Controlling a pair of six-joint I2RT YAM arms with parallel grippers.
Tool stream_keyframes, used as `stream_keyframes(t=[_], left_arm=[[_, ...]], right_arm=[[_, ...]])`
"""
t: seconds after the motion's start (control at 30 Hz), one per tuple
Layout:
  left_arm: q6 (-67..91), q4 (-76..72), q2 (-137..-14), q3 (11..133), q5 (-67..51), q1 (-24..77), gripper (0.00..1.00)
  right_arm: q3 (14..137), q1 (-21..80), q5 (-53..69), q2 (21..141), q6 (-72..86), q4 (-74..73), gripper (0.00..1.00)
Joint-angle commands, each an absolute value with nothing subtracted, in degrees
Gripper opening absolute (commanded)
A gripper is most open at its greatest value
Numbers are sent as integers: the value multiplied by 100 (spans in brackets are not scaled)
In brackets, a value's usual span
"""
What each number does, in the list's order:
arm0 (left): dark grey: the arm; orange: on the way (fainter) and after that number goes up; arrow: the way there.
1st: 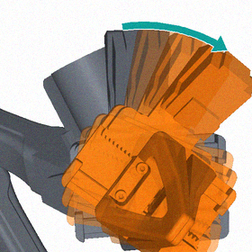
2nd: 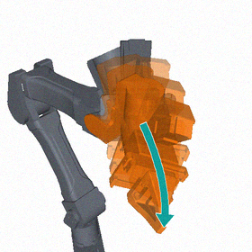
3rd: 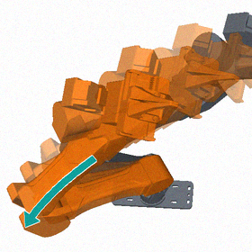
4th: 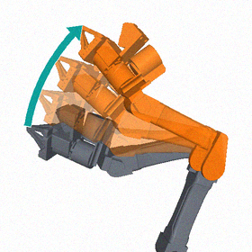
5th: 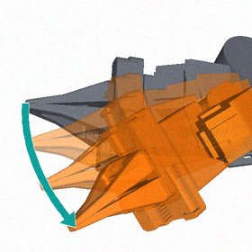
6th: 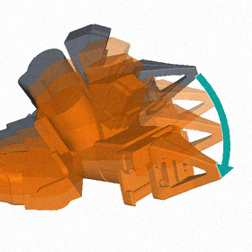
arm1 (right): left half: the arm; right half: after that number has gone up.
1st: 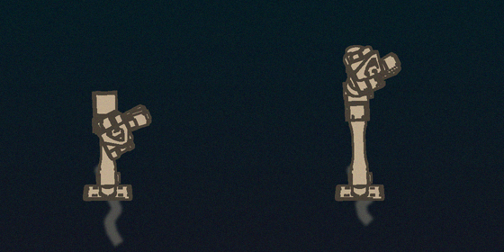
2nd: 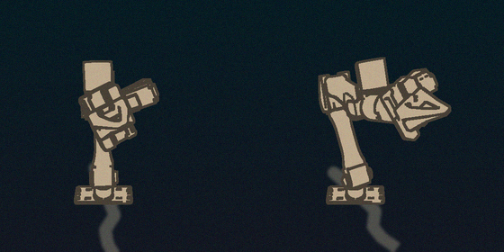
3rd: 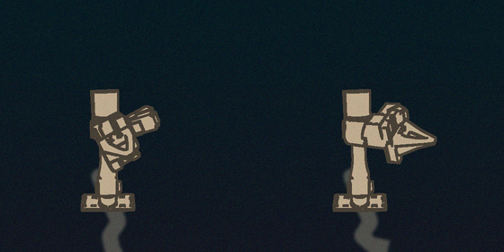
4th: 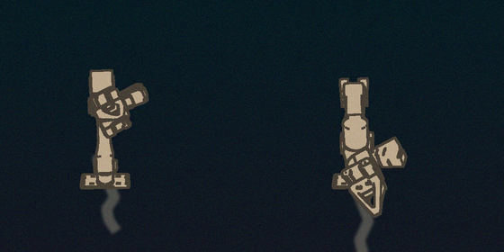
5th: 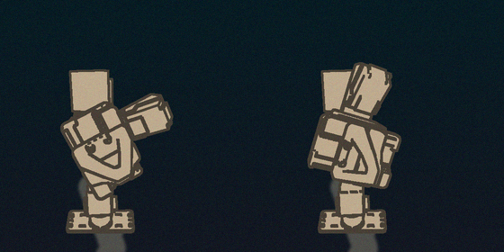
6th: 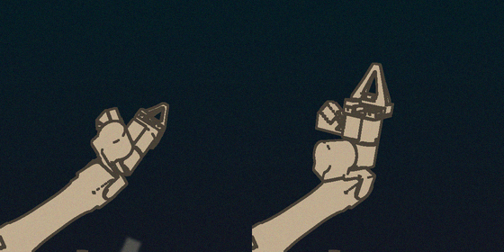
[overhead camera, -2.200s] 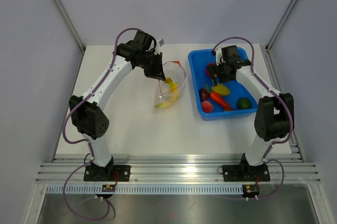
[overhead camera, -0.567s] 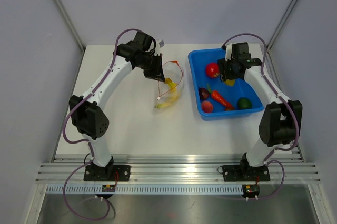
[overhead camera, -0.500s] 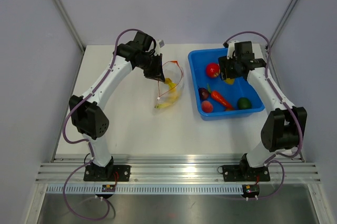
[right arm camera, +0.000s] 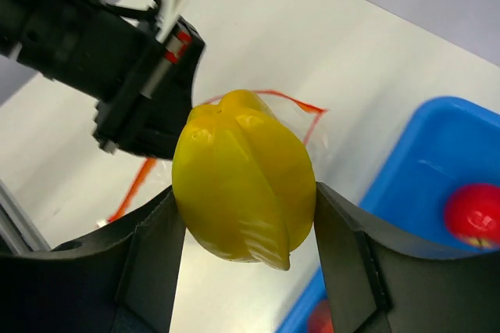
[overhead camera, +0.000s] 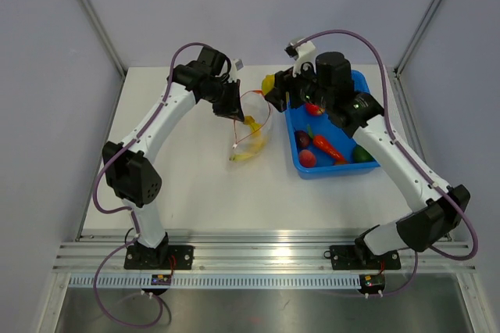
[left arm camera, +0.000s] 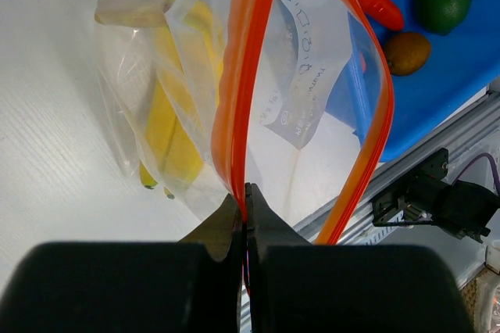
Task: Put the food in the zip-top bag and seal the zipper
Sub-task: Place the fake fruit in the zipper food storage bag.
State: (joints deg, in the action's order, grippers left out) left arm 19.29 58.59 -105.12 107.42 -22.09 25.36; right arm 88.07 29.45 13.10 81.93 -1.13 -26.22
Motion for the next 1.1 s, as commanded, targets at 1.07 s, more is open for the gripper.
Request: stream_keyframes(t=[1.07], left_arm=[[1995,5520,-10231,10547,-2654,2347,0]], right_arm=[[8139,3480,1195,9361,923,-1160,78]])
